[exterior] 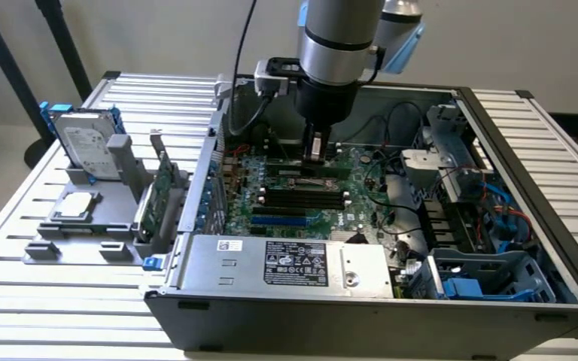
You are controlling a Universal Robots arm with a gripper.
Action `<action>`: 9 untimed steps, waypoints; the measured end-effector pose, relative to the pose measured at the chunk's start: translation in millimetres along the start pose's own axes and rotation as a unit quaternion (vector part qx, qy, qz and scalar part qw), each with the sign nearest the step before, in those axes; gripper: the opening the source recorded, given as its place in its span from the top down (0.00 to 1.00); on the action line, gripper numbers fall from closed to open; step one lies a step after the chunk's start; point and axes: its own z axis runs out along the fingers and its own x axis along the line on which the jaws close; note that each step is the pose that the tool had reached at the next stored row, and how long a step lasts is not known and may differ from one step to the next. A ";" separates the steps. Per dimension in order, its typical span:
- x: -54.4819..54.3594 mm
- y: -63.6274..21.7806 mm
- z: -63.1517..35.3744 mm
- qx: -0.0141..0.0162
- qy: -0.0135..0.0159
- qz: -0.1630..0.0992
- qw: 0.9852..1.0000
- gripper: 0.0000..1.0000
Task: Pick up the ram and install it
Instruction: 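Insert the ram into the slot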
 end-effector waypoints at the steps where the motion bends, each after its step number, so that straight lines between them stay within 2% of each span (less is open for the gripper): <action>1: 0.5 -0.2 1.7 0.000 0.000 0.000 1.000 0.86; 5: 1.5 -0.7 8.4 0.000 0.002 0.000 1.000 0.86; 9: 2.1 -1.2 15.7 0.000 0.002 0.000 1.000 0.86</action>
